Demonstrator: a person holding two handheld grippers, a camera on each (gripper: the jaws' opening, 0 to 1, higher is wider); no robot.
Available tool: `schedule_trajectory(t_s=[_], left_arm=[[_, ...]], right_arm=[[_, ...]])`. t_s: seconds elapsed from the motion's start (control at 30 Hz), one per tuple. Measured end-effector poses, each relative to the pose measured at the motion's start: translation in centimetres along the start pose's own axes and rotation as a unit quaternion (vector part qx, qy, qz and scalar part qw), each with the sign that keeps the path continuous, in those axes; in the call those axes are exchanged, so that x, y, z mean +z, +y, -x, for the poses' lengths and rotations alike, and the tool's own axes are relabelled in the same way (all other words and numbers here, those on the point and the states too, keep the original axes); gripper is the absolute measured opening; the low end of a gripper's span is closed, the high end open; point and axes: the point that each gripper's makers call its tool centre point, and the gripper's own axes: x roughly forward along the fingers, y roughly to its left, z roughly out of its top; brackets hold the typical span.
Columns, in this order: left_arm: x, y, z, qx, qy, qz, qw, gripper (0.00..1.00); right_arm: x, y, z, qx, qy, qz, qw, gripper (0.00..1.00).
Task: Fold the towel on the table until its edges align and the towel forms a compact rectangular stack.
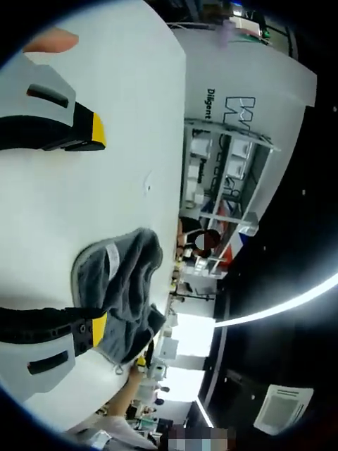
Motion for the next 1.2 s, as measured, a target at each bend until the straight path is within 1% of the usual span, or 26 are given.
schedule_trajectory(t_s=[0.1,0.27,0.43,0.47,0.53,0.7,0.93,1.1,1.2], left_arm=[[0.1,0.3,-2.3,-0.007,0.009,-0.008,0.9999,0.85],[-0.1,0.9,-6.0,-0.016,0.035,-0.020,0.9991,0.78],[-0.2,1.3,-8.8,-0.017,0.055,-0.037,0.9976,0.75],[-0.2,1.4,-8.9,-0.017,0.057,-0.038,0.9975,0.74],[-0.1,1.6,-10.1,-0.018,0.061,-0.039,0.9972,0.73],[-0.3,1.4,-12.1,-0.020,0.076,-0.058,0.9952,0.70],[-0.3,1.0,-14.0,-0.028,0.084,-0.069,0.9937,0.65],[0.0,0.3,-15.3,-0.041,0.083,-0.072,0.9931,0.61],[-0.2,-0.7,-15.8,-0.050,0.082,-0.075,0.9925,0.59]], right_arm=[[0.0,0.1,0.0,0.000,-0.001,0.000,1.0000,0.99],[0.0,0.1,0.1,0.001,-0.002,0.000,1.0000,0.99],[0.1,0.0,0.1,0.002,-0.003,-0.001,1.0000,0.99],[0.1,0.0,0.1,0.002,-0.003,-0.001,1.0000,0.99],[0.2,0.0,0.1,0.002,-0.005,-0.001,1.0000,0.99],[0.2,0.0,0.1,0.003,-0.005,-0.001,1.0000,0.99],[0.3,-0.1,0.0,0.003,-0.005,-0.001,1.0000,0.99],[0.2,0.0,-0.1,0.003,-0.003,0.000,1.0000,0.99],[0.2,0.0,-0.1,0.003,-0.004,-0.001,1.0000,0.99]])
